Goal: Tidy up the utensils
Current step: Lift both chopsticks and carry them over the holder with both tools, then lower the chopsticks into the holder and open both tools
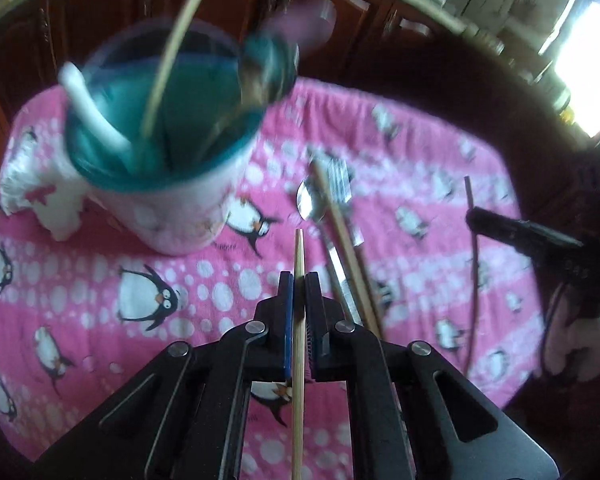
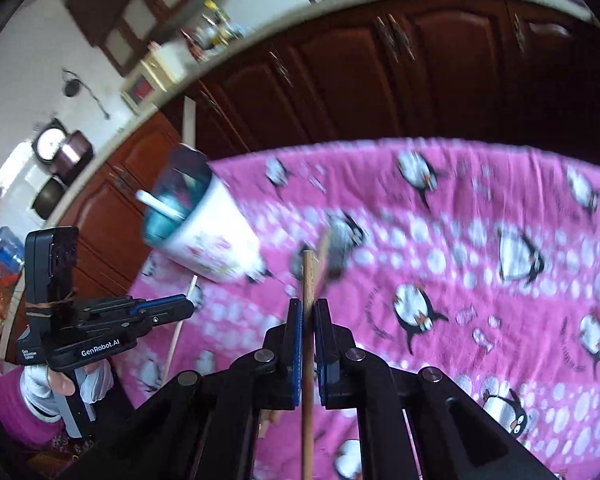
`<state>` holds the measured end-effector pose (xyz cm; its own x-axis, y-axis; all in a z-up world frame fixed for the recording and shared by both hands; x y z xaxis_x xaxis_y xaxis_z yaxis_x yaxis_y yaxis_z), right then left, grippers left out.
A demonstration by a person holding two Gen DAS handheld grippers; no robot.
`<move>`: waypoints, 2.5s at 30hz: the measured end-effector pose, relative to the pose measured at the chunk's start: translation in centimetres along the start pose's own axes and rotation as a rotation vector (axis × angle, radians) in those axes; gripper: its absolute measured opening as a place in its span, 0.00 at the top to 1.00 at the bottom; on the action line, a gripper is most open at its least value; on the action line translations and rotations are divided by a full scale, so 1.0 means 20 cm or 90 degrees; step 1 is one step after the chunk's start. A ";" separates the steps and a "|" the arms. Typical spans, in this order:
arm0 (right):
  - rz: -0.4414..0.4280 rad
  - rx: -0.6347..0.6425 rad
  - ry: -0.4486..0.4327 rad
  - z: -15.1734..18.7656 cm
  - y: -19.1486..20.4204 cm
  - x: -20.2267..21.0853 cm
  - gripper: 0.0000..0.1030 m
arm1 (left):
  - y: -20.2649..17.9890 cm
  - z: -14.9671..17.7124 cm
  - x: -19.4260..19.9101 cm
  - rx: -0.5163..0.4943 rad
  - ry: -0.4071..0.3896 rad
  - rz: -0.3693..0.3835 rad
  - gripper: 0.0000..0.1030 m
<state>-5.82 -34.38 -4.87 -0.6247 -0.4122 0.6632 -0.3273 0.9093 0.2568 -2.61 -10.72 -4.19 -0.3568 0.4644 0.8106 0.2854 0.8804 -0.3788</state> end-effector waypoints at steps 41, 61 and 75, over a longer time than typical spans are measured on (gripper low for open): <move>-0.051 0.142 -0.170 -0.84 0.66 -0.15 0.95 | 0.39 -0.86 0.35 0.074 -0.441 -0.054 0.96; -0.051 0.075 -0.113 -0.74 0.52 -0.34 0.95 | 0.40 -0.65 0.31 0.063 -0.392 -0.069 0.96; -0.033 0.016 -0.117 -0.70 0.42 -0.27 0.69 | 0.36 -0.57 0.35 0.072 -0.333 -0.066 0.50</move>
<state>4.80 -23.71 3.57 -0.7245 -0.4642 0.5095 -0.3787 0.8857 0.2685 7.03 -2.20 3.77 -0.7813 0.3350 0.5266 0.1379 0.9155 -0.3779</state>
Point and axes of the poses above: each gripper's, at about its wrist camera, not at the fingertips, and x roughly against the way its jaws point, y to its left, z to its underside, the point moved 3 cm from there along -x, roughly the way its jaws point, and after that the axes turned 11 degrees about x, right-handed, at the moved point
